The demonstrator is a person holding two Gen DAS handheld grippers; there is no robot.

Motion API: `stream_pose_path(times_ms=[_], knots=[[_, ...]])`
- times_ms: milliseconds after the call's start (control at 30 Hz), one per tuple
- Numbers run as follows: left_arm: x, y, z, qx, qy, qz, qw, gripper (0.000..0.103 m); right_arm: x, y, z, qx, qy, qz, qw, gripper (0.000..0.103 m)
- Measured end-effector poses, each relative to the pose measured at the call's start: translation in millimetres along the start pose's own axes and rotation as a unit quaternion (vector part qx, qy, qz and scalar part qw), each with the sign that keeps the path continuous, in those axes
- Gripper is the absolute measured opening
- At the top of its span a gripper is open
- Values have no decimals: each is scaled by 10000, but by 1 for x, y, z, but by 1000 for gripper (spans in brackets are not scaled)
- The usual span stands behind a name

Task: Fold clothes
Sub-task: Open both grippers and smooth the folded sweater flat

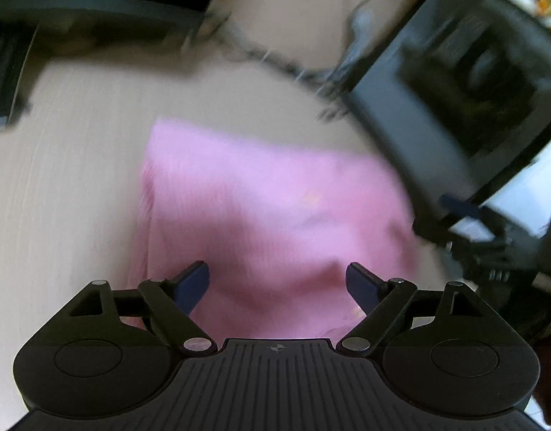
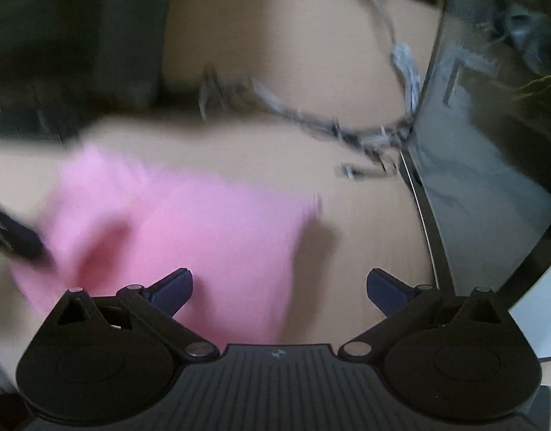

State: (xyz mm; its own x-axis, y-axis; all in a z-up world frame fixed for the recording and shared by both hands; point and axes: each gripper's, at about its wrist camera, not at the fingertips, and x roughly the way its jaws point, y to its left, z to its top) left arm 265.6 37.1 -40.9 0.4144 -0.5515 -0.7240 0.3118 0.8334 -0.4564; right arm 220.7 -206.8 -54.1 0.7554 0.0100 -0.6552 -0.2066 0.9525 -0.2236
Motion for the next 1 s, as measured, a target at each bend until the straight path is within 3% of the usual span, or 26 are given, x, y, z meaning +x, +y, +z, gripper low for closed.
stream_pose_path(times_ms=[200,300,433,500,633,700,800,867,1000], knots=[[-6,-6,-7,340,-2,203,9992,92,0,23,-11,-397,-149,-514,9978,103],[-16,-21,-6,574,-176,353,9976,94,0,17,-4,-128,45,-322,9994,103],[-20,-40,4,849,-375,-200,9955,99,-15,9,13,242,-140,54,9996,103],[-11,-47,7,961,-326,-316,9943,99,-22,4,21,426,-245,245,9985,103],[17,-38,-1,987,22,-80,9951,100,-37,-5,39,792,-456,625,9939,103],[20,-38,-6,1057,20,-77,9944,103,-36,8,52,506,-555,863,9934,103],[19,-41,-11,1157,13,-57,9933,103,-8,32,63,-40,-361,1046,9939,103],[16,-43,-13,1213,20,-34,9926,103,22,43,62,-288,27,895,9956,103],[9,-46,-16,1325,33,13,9912,103,39,49,52,-453,133,663,9967,103]])
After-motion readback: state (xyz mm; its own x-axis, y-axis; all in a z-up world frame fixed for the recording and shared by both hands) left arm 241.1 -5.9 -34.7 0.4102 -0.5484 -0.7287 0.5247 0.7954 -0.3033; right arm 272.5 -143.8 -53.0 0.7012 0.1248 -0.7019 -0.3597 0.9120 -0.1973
